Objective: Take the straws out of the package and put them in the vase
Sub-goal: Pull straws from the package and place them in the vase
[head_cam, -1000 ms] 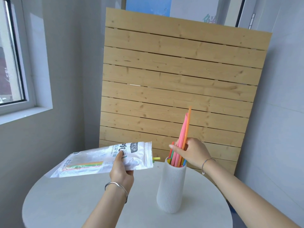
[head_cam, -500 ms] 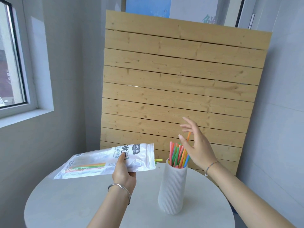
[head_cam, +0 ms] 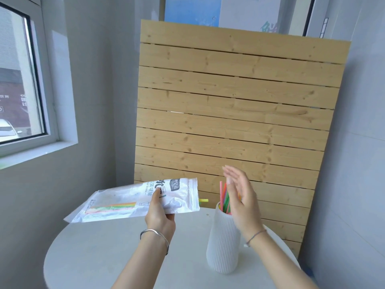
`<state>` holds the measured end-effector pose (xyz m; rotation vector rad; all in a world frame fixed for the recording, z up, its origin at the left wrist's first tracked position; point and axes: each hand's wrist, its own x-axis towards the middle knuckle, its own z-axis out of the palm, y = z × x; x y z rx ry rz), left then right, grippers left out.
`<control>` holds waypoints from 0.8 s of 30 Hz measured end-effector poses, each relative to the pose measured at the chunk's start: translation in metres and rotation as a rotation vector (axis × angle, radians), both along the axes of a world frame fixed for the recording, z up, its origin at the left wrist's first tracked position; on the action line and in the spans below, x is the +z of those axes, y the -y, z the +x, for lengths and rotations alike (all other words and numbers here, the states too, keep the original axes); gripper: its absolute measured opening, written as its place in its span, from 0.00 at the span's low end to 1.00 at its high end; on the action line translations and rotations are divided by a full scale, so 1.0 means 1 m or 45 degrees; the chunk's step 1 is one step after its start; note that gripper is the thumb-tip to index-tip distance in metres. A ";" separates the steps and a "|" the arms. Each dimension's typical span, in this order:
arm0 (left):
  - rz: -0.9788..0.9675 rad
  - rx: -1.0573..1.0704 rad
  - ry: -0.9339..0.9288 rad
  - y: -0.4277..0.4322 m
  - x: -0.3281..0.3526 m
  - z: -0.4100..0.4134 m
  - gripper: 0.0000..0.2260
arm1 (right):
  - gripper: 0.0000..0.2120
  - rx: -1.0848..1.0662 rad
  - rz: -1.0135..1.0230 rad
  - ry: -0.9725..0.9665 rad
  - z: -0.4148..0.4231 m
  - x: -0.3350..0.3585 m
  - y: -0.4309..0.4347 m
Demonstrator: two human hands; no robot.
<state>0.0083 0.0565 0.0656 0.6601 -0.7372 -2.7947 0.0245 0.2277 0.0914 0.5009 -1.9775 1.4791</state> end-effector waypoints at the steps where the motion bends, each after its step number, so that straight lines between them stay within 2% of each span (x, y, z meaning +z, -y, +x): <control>1: -0.040 0.029 -0.017 0.000 0.003 0.000 0.10 | 0.11 0.060 -0.204 0.133 0.001 -0.004 0.013; 5: -0.490 0.164 -0.157 -0.003 0.019 0.002 0.11 | 0.12 0.437 -0.983 0.894 -0.006 -0.017 0.048; 7: -0.687 0.140 -0.252 -0.005 0.028 0.004 0.10 | 0.13 0.535 -1.278 1.081 -0.008 -0.023 0.054; 9: -0.759 0.097 -0.299 -0.005 0.032 0.006 0.09 | 0.10 0.572 -1.390 1.138 -0.006 -0.028 0.059; 13: -0.699 0.116 -0.311 0.000 0.033 0.006 0.08 | 0.09 0.546 -1.330 1.114 -0.006 -0.033 0.062; 18: -0.535 0.101 -0.254 0.005 0.027 0.001 0.18 | 0.07 0.279 -0.706 0.861 -0.004 -0.033 0.055; 20: -0.455 0.079 -0.217 0.007 0.022 -0.002 0.19 | 0.06 0.228 -0.562 0.757 -0.004 -0.031 0.050; 24: -0.231 0.004 -0.107 0.012 0.011 -0.005 0.11 | 0.06 0.160 -0.582 0.591 -0.010 -0.017 0.031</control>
